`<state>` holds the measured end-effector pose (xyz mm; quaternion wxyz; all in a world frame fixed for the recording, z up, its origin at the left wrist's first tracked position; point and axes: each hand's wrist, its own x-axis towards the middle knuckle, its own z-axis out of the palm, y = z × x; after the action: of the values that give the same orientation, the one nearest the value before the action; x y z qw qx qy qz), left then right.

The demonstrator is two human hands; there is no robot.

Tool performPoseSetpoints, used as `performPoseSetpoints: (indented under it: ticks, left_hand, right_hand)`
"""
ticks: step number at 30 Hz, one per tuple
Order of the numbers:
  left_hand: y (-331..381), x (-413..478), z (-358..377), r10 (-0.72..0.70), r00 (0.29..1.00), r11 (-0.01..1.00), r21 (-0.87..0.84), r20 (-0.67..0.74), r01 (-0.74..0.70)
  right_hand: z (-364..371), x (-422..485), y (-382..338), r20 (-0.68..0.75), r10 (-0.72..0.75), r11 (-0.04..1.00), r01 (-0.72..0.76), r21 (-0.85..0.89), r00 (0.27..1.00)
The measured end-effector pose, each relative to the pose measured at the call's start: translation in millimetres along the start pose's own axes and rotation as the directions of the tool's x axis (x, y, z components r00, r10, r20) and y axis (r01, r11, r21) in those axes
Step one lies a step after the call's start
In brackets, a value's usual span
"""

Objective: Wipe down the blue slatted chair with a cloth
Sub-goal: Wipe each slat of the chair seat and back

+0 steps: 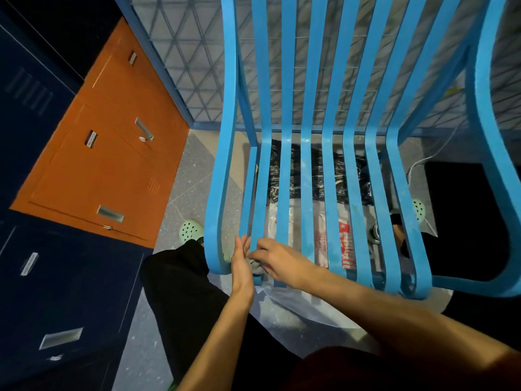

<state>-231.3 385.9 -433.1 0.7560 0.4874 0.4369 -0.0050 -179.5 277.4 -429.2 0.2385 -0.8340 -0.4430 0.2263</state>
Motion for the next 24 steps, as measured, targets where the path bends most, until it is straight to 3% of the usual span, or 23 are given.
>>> performPoseSetpoints:
  ticks: [4,8,13,19,24]
  left_hand:
    - [-1.8,2.3,-1.8,0.019,0.998,1.0,0.015,0.066,-0.02]
    - [-5.7,11.3,-5.0,0.049,0.998,0.999,0.01,0.043,-0.05]
    - [-4.7,15.0,-5.3,0.009,0.999,0.998,-0.063,0.05,-0.006]
    - [-8.9,14.2,-1.0,0.034,0.998,0.999,0.001,0.05,-0.034]
    - [-5.9,3.9,5.4,0.072,0.997,0.991,0.111,0.02,-0.073]
  right_hand:
    - [-18.9,29.1,12.1,-0.076,0.099,0.995,-0.098,0.018,0.992]
    - [-19.8,44.6,11.3,-0.103,0.154,0.987,-0.157,-0.021,0.983]
    - [-0.4,5.0,-2.9,-0.033,0.081,0.997,-0.081,0.003,0.996]
    - [-22.6,-35.6,38.1,0.069,0.019,0.985,-0.007,-0.172,0.997]
    - [-29.2,-12.4,50.1,-0.051,0.173,0.961,-0.18,-0.209,0.984]
